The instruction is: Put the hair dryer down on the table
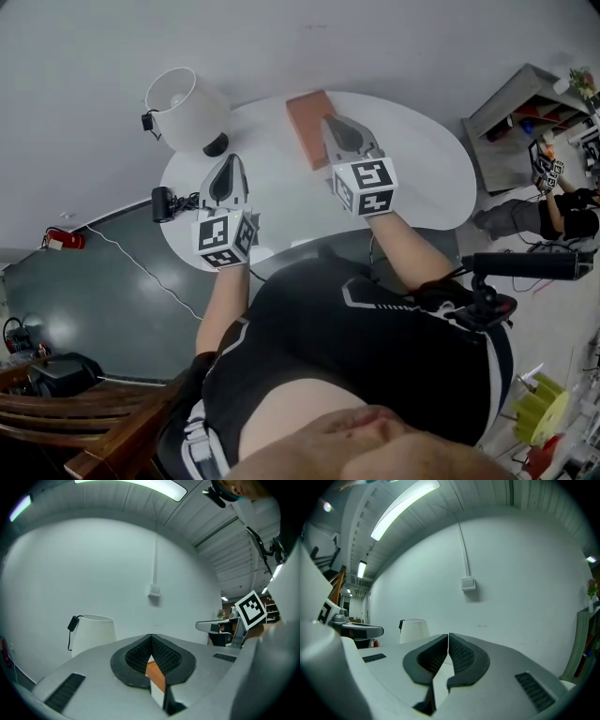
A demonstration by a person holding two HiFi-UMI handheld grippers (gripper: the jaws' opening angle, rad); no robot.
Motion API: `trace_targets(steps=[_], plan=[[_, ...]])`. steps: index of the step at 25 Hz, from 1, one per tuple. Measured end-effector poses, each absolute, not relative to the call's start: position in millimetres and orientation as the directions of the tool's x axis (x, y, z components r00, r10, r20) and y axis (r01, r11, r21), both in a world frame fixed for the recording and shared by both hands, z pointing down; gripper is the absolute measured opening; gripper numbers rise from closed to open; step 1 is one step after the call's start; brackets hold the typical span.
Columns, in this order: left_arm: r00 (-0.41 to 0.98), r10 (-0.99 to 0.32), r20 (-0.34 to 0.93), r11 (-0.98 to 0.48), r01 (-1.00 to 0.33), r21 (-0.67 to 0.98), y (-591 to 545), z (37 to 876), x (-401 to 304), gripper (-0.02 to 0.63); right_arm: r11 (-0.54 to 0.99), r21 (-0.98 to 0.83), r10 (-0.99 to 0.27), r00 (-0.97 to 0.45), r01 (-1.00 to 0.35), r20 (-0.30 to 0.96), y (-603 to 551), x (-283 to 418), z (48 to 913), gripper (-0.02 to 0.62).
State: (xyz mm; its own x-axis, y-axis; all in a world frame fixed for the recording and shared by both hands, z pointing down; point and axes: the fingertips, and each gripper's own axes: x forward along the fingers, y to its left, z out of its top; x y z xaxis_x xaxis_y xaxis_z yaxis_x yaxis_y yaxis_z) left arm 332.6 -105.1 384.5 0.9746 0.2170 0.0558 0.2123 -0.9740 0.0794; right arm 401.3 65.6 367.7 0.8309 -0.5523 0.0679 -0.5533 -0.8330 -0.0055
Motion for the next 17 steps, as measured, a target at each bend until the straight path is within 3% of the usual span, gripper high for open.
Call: trace_targets(steps=[17], plan=[[0.969,0.236,0.073,-0.969,0.229,0.095,-108,390,340,0.031,-0.848,-0.014,-0.53,0.846,-0.53,0.058,64,412,361,0.032]])
